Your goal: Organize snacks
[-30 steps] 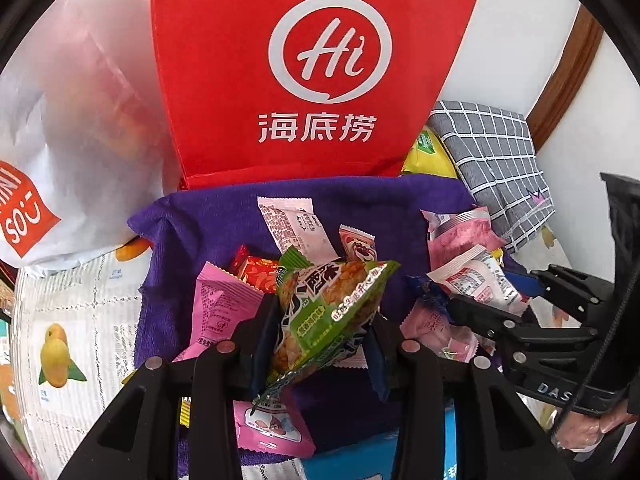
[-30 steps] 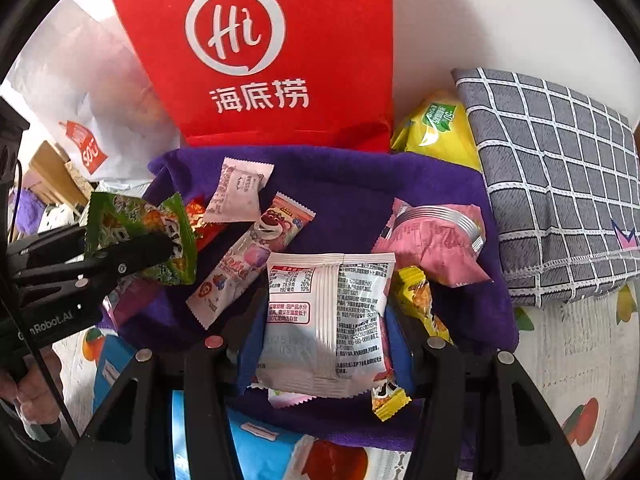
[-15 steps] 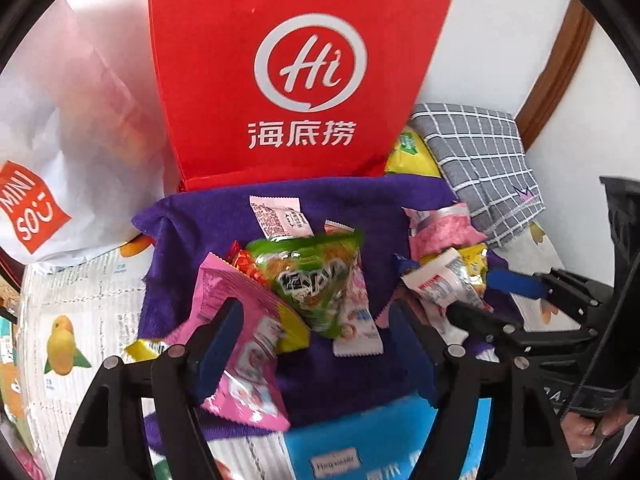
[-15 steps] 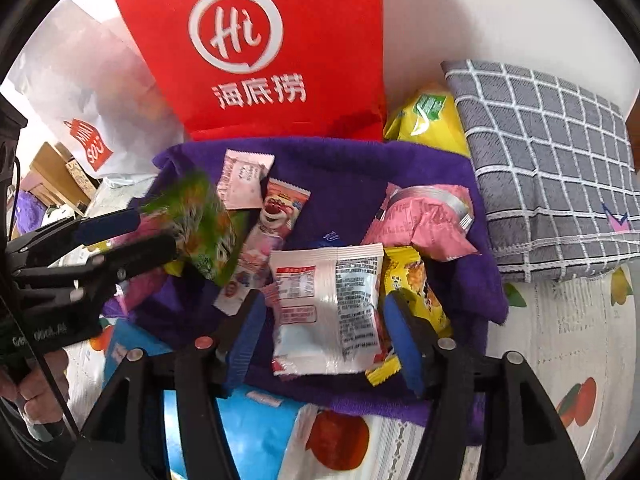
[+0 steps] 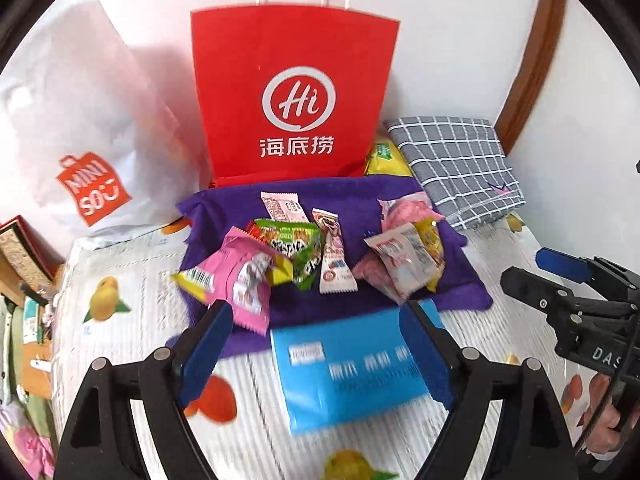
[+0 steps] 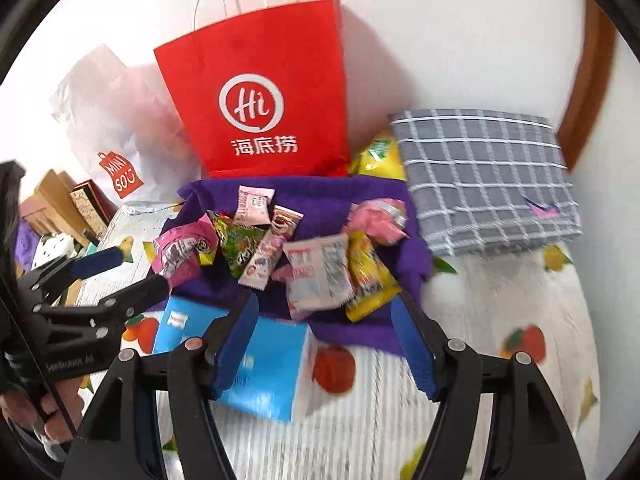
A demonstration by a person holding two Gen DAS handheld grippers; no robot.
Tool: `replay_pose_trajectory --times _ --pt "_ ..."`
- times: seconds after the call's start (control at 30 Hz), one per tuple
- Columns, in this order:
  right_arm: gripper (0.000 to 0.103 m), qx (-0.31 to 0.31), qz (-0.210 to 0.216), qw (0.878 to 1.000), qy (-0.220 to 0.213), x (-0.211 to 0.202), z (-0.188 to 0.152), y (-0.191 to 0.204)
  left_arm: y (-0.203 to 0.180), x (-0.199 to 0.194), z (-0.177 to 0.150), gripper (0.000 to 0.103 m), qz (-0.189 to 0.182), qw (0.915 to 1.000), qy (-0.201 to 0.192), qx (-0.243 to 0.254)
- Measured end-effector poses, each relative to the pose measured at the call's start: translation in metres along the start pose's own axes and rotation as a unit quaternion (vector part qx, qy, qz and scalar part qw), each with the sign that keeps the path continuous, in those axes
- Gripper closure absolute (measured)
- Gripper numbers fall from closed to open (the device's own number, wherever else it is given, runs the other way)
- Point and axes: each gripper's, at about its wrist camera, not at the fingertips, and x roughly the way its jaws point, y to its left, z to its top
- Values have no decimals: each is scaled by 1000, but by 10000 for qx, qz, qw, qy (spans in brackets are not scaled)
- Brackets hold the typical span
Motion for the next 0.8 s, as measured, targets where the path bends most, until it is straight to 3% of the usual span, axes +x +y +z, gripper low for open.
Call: replay_pose_trajectory --times 0.2,0.5,0.67,0.8 --pt "30 50 -256 9993 -266 -46 -32 -4 -9 -48 -30 14 221 9994 -261 96" --pt "28 524 -214 9976 -393 -89 -82 -17 -11 -94 -69 11 453 9976 -531 -11" --pt "9 568 -341 9958 -638 -111 -105 -19 -15 -109 -83 8 445 9970 -618 -97" --pt "2 649 -442 9945 -698 -122 -117 -24 -21 -116 -91 6 468 9966 -666 -110"
